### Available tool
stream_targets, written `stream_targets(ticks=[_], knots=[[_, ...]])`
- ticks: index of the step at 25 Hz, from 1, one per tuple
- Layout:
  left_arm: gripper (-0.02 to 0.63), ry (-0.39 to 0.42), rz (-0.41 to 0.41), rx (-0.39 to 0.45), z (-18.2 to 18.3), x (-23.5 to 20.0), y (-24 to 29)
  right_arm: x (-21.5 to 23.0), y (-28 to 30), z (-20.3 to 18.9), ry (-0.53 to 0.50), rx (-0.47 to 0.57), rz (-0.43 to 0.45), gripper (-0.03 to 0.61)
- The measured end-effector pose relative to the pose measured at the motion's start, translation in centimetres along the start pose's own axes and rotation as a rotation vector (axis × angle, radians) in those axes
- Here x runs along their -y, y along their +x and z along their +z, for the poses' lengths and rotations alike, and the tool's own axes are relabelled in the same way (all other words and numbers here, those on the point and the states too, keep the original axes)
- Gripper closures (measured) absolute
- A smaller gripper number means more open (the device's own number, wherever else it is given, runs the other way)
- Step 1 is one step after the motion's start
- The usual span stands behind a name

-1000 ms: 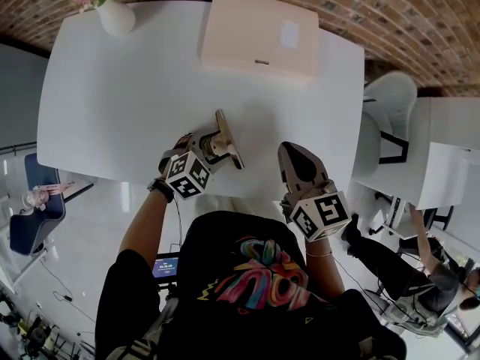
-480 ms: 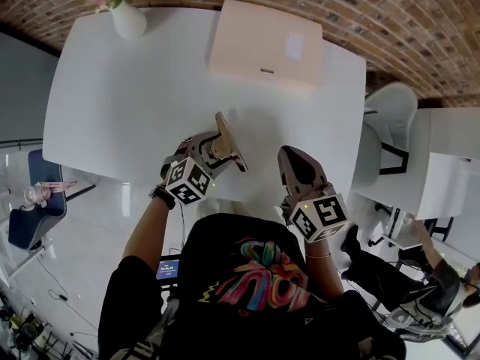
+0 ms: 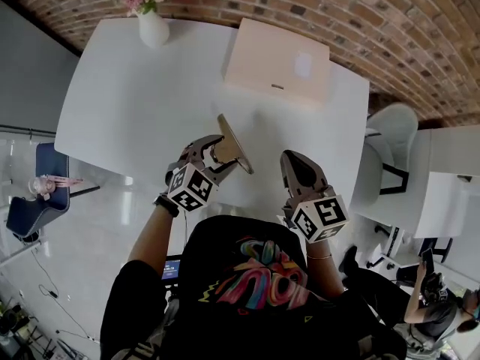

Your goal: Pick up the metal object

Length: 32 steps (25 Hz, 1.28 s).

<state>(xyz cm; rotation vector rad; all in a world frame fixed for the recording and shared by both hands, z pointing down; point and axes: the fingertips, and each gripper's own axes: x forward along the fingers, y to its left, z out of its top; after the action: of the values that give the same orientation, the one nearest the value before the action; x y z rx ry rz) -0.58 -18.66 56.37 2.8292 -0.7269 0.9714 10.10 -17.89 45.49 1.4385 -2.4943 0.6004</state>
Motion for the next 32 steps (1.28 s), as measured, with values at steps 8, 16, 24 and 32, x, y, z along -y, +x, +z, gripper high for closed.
stream_targets(ticks=[8, 16, 24, 32], knots=[[0.319, -0.086, 0.098, 0.088, 2.6, -0.9, -4.6, -1.8, -0.2, 1.8, -0.037, 0.037, 0.046, 0.558], [0.319, -0.134, 0.218, 0.217, 7.4, -2.3, -9.3, -2.7, -0.3, 4.1, -0.06, 0.088, 0.065, 0.558], [0.319, -0.224, 0.331, 0.394, 13.2, -4.0, -13.8, -2.1, -0.8, 6.1, -0.086, 0.132, 0.05, 0.558], [0.319, -0.32, 0.486, 0.514, 15.2, -5.6, -17.3, -1.0, -1.5, 7.5, -0.106, 0.175, 0.019, 0.558]])
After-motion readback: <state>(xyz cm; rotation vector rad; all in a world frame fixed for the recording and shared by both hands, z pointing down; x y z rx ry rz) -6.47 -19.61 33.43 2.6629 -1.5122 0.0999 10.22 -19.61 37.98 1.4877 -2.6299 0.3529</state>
